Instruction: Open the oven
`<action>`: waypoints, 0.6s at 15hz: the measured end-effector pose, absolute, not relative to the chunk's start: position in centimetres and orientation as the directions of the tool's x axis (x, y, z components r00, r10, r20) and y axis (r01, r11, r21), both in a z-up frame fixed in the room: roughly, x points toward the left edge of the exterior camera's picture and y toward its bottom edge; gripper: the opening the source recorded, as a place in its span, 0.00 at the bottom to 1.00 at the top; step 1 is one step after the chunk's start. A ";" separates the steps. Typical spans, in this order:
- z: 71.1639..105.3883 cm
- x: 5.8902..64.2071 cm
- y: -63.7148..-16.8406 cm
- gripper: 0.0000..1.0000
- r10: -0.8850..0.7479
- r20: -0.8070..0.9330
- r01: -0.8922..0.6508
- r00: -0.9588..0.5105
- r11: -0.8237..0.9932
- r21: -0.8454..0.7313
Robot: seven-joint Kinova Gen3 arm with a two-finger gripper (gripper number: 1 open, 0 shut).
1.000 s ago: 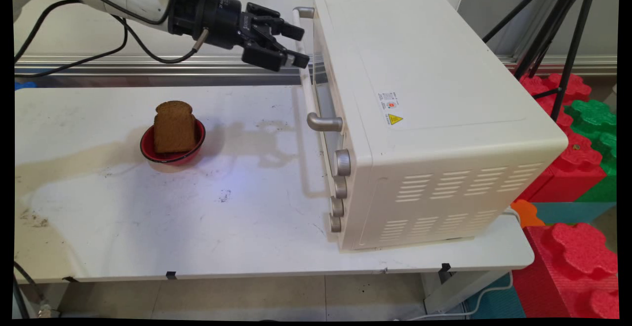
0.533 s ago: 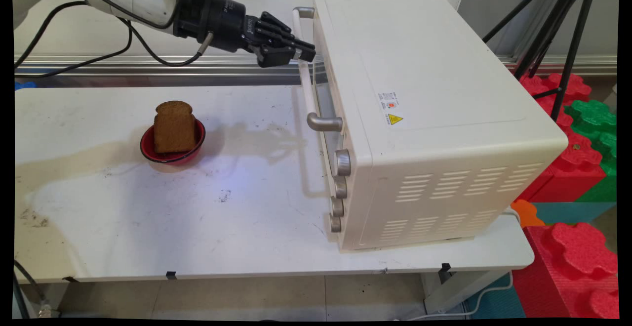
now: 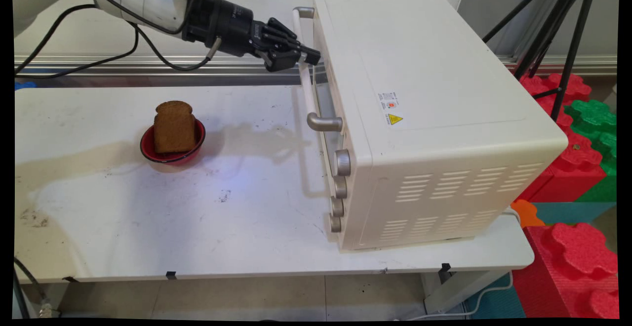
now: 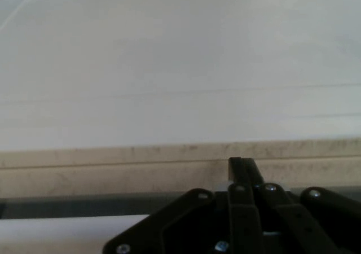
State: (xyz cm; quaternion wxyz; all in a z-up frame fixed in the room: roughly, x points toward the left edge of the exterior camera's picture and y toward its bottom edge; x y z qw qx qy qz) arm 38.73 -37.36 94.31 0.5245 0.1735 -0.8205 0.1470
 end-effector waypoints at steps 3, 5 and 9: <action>93.9 38.5 -37.5 0.00 -0.132 0.907 -0.436 -0.401 0.898 -0.062; 93.7 38.3 -37.5 0.00 -0.133 0.903 -0.435 -0.408 0.898 -0.064; 93.5 38.3 -37.5 0.00 -0.133 0.899 -0.433 -0.417 0.899 -0.068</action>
